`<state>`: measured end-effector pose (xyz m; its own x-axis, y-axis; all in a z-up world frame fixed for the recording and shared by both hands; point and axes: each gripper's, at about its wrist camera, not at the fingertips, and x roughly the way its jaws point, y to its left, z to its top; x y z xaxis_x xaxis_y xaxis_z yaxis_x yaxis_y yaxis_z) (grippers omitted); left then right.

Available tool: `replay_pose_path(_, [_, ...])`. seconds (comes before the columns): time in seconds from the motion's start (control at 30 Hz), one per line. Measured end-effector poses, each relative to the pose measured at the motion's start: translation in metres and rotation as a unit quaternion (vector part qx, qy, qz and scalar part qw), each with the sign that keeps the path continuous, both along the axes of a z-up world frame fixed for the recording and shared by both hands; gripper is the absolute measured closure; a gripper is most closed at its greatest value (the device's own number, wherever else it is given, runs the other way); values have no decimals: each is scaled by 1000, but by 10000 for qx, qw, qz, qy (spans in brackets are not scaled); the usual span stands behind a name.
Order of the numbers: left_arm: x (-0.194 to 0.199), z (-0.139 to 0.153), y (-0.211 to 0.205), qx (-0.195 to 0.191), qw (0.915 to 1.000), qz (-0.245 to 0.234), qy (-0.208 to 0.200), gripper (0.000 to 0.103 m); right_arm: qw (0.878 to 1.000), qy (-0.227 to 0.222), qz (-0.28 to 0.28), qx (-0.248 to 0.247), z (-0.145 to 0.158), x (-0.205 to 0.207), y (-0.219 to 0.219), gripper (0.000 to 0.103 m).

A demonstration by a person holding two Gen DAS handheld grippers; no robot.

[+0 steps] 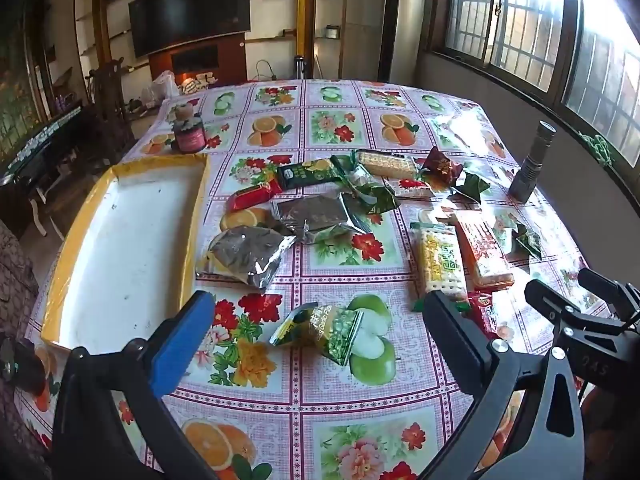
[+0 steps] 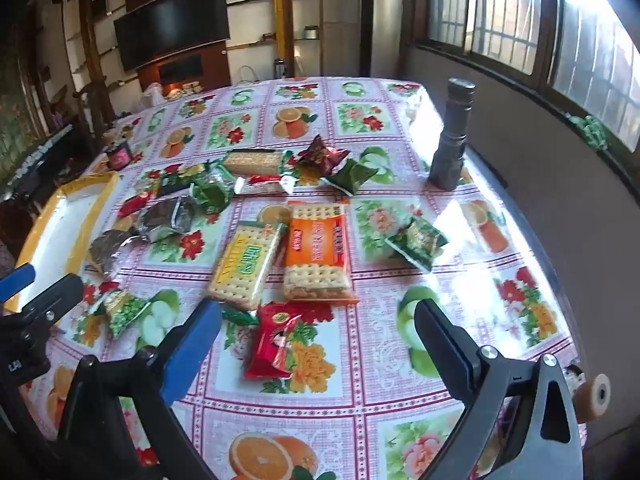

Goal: Organize snacks
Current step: 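Move the left tool toward the green pea bag while the right tool nears the orange cracker pack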

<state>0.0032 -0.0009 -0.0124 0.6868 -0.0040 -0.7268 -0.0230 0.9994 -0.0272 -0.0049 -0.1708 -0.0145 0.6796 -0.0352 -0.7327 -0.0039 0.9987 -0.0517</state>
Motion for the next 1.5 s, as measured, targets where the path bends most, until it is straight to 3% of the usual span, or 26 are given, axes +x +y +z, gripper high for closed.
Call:
replay_pose_path(0.97, [1, -1, 7, 0, 10000, -7, 25, 0, 9999, -59, -108, -17, 12, -9, -17, 5])
replay_pose_path(1.37, [-9, -7, 37, -619, 9965, -559, 76, 0, 9994, 3, -198, 279, 11, -23, -43, 5])
replay_pose_path(1.5, [-13, -5, 31, -620, 9949, -797, 68, 0, 9992, 24, -163, 352, 8, -28, -48, 5])
